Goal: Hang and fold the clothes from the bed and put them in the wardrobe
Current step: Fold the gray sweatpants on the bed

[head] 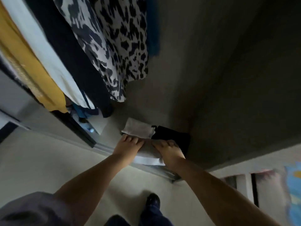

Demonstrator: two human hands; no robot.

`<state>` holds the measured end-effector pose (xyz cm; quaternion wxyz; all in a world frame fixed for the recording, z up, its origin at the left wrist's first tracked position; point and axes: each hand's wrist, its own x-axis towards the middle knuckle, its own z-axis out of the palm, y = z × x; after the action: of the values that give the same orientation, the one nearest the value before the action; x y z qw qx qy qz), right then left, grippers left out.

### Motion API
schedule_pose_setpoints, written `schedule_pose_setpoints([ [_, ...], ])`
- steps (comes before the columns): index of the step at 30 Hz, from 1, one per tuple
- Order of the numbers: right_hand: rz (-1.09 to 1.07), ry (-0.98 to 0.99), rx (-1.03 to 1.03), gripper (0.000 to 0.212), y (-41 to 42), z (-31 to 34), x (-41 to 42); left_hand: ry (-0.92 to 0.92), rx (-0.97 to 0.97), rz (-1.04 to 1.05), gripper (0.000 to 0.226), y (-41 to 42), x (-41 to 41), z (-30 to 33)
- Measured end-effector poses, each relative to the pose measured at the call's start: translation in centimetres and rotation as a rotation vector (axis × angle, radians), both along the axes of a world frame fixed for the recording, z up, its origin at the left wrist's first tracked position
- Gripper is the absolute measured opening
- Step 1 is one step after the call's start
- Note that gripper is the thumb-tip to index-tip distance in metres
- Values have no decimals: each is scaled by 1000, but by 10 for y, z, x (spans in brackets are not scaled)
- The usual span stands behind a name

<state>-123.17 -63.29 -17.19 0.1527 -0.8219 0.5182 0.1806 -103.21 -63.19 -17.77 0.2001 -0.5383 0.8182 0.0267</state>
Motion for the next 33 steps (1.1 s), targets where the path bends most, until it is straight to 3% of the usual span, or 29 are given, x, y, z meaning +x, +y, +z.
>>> schedule_pose_setpoints([
  [6,-32,54,-25,65,-97,-98,-14,29,49,-84,63,-109,-17,-95],
  [12,-167,189,-189,60,-183,-220,-79,131,-94,-222,54,-221,-88,-234],
  [16,-273,238,-321,60,-214,-310,-119,192,-198,-271,61,-266,-131,-339],
  [19,-381,258,-308,58,-203,-397,-131,226,-209,-277,63,-268,-147,-425],
  [24,-433,334,-189,54,-136,-510,-111,165,-4,-298,83,-200,-145,-561],
  [29,-491,287,-40,56,-114,-529,-100,140,-114,-467,56,-183,-131,-564],
  [31,-470,273,34,59,-120,-509,-105,165,-44,-473,48,-181,-130,-542],
  [33,-438,280,179,66,-129,-478,-114,193,138,-361,54,-183,-131,-508],
])
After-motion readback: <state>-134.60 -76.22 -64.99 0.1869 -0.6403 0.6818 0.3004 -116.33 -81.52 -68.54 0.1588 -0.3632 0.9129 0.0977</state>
